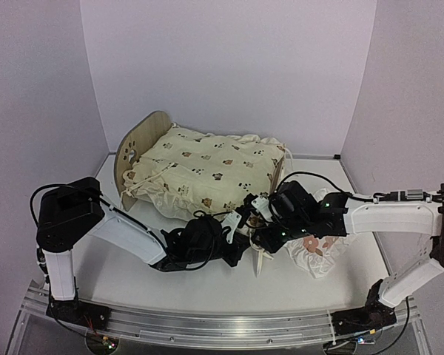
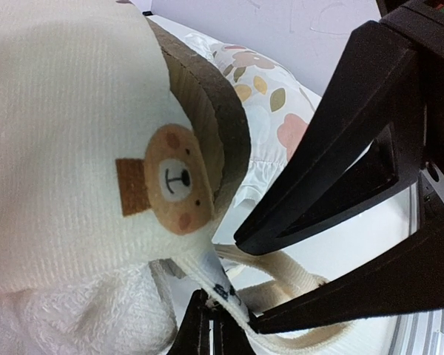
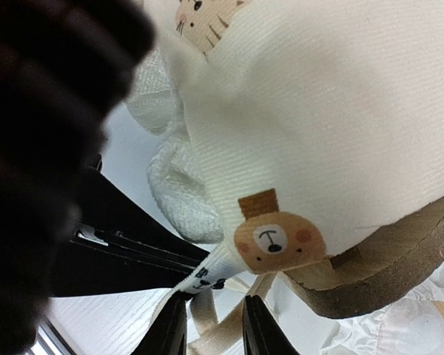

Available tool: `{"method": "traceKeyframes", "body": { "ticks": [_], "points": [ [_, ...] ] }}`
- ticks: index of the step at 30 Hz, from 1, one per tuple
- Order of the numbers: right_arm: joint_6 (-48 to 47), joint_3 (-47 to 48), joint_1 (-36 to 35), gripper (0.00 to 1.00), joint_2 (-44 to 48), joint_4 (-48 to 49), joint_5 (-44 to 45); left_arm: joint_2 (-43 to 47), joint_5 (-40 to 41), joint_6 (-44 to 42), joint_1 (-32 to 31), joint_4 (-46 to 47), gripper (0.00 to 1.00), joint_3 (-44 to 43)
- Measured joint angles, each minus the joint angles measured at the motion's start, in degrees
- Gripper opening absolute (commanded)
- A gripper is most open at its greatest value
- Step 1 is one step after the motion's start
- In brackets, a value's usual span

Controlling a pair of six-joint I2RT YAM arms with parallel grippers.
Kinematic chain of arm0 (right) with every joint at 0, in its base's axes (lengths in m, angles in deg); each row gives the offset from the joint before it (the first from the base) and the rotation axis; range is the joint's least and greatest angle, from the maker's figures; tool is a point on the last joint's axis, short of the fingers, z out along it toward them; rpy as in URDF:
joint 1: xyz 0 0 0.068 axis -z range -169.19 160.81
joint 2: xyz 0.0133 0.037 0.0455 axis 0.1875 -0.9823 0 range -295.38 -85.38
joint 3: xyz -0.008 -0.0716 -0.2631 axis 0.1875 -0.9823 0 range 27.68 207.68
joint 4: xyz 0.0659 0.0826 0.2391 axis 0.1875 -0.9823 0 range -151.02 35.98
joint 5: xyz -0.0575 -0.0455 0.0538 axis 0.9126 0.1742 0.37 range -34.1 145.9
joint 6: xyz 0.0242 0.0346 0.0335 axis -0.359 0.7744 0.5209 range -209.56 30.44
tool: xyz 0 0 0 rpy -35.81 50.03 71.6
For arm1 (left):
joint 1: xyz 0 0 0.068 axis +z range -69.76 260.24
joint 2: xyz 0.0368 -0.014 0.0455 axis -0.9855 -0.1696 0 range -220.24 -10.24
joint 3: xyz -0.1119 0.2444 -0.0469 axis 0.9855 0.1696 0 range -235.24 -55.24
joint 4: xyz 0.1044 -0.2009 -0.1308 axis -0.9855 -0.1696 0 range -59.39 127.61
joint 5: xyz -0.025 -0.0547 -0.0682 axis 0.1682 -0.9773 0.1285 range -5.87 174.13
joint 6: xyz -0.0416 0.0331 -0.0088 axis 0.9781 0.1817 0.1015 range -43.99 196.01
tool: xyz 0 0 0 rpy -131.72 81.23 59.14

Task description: Set up the pet bed

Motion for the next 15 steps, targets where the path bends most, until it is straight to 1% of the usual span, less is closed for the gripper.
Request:
{"method": "traceKeyframes", "body": {
  "ticks": [15],
  "points": [
    [-0.20, 0.00, 0.12, 0.28, 0.01, -0.44, -0.56, 0.53, -0.40, 0.14, 0.02, 0.72, 0.00, 0.99]
  ]
}}
